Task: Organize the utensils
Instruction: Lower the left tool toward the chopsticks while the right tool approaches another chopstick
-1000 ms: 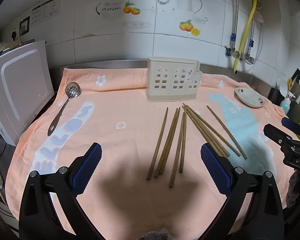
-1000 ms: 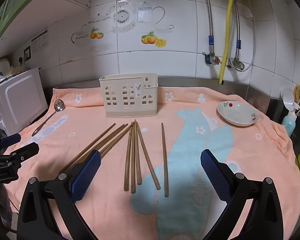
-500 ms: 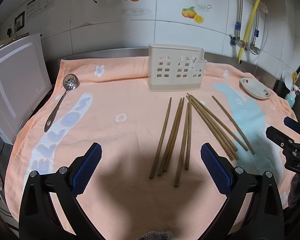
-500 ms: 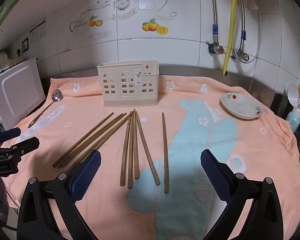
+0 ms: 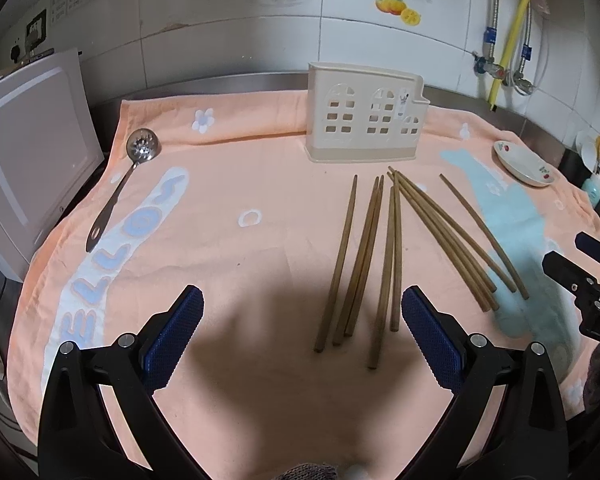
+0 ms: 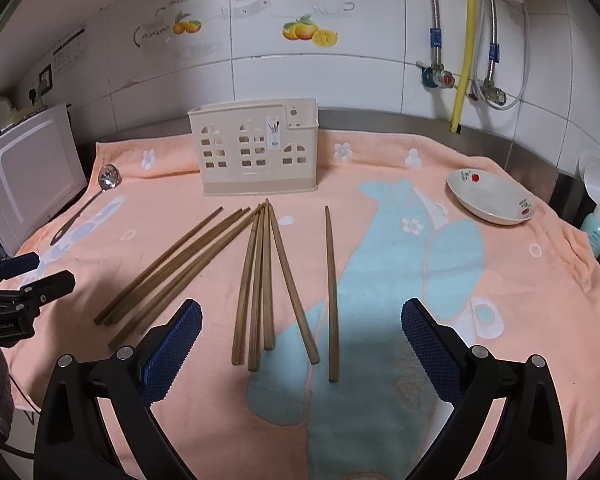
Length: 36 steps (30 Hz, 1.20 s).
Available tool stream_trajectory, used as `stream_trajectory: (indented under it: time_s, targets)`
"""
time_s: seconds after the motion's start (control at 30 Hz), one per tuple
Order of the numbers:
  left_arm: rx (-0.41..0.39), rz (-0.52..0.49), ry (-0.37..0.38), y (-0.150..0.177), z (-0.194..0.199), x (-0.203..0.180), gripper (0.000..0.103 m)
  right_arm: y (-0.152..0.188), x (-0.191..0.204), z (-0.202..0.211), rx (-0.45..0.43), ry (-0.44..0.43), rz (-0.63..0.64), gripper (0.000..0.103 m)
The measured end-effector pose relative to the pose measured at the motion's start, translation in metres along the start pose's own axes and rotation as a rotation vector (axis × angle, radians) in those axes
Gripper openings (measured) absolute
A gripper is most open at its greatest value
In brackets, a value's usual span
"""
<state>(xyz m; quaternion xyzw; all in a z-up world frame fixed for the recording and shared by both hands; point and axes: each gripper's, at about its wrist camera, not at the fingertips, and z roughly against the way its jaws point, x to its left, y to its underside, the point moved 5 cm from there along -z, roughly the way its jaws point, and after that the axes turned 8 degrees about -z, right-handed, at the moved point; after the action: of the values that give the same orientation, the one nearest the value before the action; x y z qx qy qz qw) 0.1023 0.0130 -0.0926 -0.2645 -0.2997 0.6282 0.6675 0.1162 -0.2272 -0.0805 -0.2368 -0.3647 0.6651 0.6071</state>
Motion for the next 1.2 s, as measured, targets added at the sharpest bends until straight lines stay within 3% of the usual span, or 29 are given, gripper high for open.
stream_trajectory:
  time_s: [0.67, 1.2]
  targets:
    - [0.049, -0.002, 0.011, 0.000, -0.033, 0.003, 0.098, 0.011, -0.024, -0.041, 0.104, 0.033, -0.030, 0.096]
    - [0.055, 0.016, 0.045, -0.008, -0.051, 0.003, 0.097, 0.004, -0.031, -0.055, 0.112, 0.040, -0.039, 0.096]
